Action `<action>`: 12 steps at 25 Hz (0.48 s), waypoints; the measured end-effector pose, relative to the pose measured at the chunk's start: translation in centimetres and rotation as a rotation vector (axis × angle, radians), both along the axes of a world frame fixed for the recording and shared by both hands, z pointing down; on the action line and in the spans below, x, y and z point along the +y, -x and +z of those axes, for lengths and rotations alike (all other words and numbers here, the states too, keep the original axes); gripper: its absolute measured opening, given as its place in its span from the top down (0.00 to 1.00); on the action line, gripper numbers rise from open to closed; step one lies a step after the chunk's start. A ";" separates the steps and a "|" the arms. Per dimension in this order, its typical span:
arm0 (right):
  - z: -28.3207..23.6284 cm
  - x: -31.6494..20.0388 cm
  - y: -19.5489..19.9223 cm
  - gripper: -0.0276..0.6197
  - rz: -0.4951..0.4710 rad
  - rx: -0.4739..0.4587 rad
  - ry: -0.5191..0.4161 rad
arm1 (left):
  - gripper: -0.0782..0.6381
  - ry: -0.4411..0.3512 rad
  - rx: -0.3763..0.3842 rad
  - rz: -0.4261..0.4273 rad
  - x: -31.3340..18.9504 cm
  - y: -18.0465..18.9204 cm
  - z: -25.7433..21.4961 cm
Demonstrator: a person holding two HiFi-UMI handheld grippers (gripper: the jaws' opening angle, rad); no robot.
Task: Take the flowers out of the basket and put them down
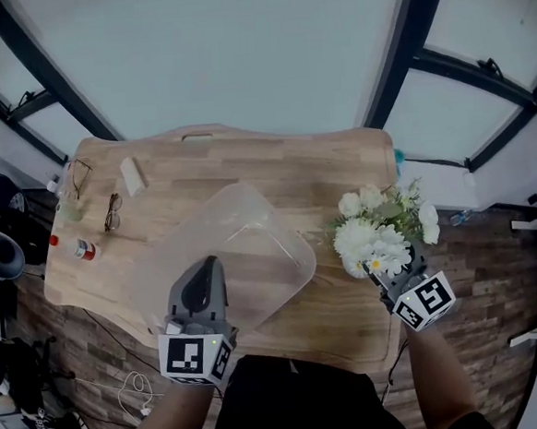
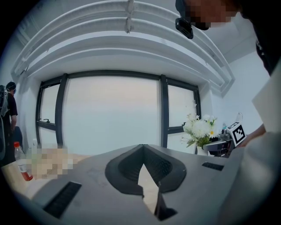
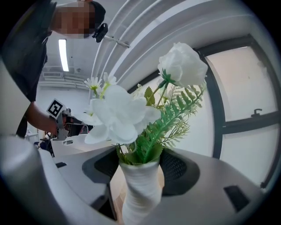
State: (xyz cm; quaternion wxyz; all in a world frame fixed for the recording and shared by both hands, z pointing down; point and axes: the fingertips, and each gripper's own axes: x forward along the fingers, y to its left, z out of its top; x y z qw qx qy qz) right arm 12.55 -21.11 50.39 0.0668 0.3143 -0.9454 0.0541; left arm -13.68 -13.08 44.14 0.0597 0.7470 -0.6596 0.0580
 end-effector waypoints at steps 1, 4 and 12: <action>0.3 -0.1 0.1 0.49 0.000 0.000 0.003 | 0.88 0.001 0.000 -0.002 -0.1 0.1 -0.1; 1.1 -0.3 0.4 0.49 -0.001 -0.006 0.012 | 0.88 0.004 0.002 -0.005 -0.4 0.1 -0.1; 2.7 -0.6 1.0 0.49 -0.007 -0.016 0.016 | 0.88 0.010 0.008 0.015 -0.4 -0.8 0.1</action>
